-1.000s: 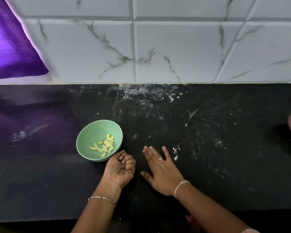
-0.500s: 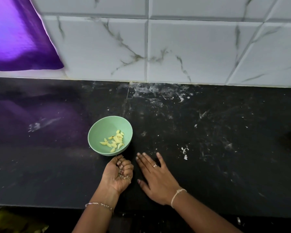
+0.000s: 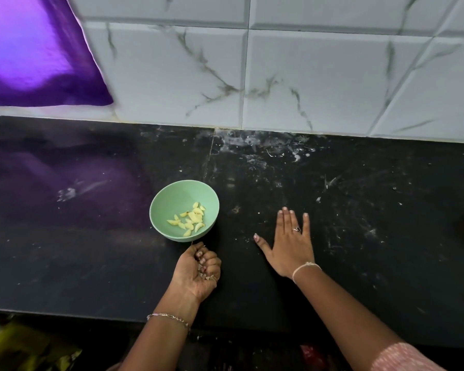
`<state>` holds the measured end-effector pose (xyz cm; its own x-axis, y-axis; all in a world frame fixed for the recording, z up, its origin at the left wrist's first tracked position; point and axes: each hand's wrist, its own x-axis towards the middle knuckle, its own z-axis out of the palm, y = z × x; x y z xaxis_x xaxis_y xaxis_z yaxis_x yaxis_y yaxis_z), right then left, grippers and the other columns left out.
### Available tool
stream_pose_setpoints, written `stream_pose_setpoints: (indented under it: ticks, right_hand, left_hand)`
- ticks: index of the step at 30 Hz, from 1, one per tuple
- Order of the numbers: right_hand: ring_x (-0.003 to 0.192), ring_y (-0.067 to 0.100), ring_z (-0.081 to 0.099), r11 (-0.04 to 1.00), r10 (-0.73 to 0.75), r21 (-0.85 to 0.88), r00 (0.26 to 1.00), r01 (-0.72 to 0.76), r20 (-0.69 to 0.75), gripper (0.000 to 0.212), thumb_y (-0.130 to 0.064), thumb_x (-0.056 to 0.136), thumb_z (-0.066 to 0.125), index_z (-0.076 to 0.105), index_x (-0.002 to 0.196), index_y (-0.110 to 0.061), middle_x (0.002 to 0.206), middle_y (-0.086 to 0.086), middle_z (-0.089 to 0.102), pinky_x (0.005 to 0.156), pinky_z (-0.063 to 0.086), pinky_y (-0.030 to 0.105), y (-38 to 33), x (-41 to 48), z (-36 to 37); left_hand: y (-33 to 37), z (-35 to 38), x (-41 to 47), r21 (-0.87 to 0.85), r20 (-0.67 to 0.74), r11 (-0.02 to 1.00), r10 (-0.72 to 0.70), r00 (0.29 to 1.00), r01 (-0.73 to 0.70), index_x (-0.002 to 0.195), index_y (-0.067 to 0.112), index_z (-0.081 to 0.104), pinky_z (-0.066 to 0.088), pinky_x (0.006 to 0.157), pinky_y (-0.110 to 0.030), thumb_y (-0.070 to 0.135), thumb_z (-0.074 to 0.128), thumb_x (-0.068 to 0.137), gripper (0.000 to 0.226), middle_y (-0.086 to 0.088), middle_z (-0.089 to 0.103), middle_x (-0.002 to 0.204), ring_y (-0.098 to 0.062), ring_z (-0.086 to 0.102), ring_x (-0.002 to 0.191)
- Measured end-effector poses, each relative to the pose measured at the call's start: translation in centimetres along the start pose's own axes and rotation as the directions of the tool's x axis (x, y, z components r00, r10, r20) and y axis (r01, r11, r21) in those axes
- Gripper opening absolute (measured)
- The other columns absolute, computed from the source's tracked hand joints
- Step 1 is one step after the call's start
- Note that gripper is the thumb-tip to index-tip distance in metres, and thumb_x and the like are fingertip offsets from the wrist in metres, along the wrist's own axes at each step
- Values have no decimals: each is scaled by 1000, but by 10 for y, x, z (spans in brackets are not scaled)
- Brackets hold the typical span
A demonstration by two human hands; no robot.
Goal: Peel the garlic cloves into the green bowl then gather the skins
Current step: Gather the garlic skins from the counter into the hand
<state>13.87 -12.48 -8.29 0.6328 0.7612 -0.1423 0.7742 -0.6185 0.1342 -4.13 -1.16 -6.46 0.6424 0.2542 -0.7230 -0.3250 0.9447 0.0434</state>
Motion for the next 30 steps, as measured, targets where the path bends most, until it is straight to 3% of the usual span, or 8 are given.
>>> stream_pose_setpoints:
  ticks: [5, 7, 10, 13, 16, 20, 26, 30]
  right_hand:
    - [149, 17, -12, 994, 10, 105, 998, -3, -65, 99, -72, 78, -23, -4, 154, -12, 162, 2, -11, 109, -30, 46, 31, -34, 3]
    - [147, 17, -19, 983, 90, 169, 993, -76, -74, 92, -70, 81, -17, -12, 153, -13, 160, 3, -21, 115, -23, 46, 41, -49, 6]
    - [144, 23, -28, 957, 215, 195, 976, -215, 22, 104, -72, 73, -26, -17, 149, -3, 156, 11, -31, 115, -20, 48, 46, -72, 13]
    - [144, 25, -28, 952, 235, 189, 970, -242, 58, 109, -73, 70, -30, -14, 148, 1, 156, 14, -30, 115, -20, 50, 41, -86, 23]
    - [147, 25, -18, 957, 220, 194, 975, -217, 5, 101, -73, 82, -12, -3, 149, 2, 159, 14, -18, 115, -16, 51, 33, -81, 29]
    - [147, 22, -22, 976, 129, 175, 992, -127, -3, 96, -72, 82, -11, -10, 151, -5, 159, 9, -22, 113, -22, 51, 33, -57, 24]
    - [147, 22, -22, 968, 43, 248, 998, -32, -39, 80, -71, 89, 1, -11, 154, -25, 158, 3, -28, 116, -15, 54, 48, -46, 20]
    - [142, 21, -34, 936, -283, 216, 959, 280, -15, 60, -68, 96, 13, -14, 148, -51, 152, -3, -41, 114, -17, 55, 62, -70, 12]
  left_hand:
    - [-10, 10, 7, 32, 4, 999, -14, 1000, 14, 45, 17, 32, 12, 29, -18, 26, 43, 96, 53, 5, 24, 45, -8, 21, 31]
    - [-15, 15, 11, 46, 11, 999, -27, 1000, 26, 47, 17, 33, 12, 29, -18, 26, 43, 96, 51, 5, 24, 45, -8, 22, 32]
    - [-21, 23, 17, 42, 20, 998, -42, 999, 41, 51, 17, 36, 11, 31, -16, 24, 42, 96, 46, 5, 27, 46, -8, 23, 31]
    - [-29, 30, 22, 28, 22, 998, -54, 998, 54, 55, 14, 38, 14, 30, -16, 22, 39, 96, 42, 3, 30, 47, -9, 24, 31]
    - [-37, 38, 29, -5, 11, 997, -73, 997, 73, 60, 13, 38, 22, 28, -15, 20, 37, 97, 37, 0, 34, 48, -11, 27, 31]
    - [-46, 51, 35, -35, -18, 995, -90, 996, 89, 63, 11, 42, 30, 30, -16, 16, 37, 96, 34, -1, 38, 53, -11, 33, 34]
    - [-52, 66, 40, -25, -18, 997, -70, 997, 70, 65, 9, 46, 34, 34, -14, 13, 38, 95, 31, -2, 41, 58, -11, 37, 36]
    - [-51, 69, 42, -51, -5, 997, -64, 998, 63, 70, 8, 49, 41, 41, -15, 13, 37, 96, 30, -3, 48, 61, -12, 46, 43]
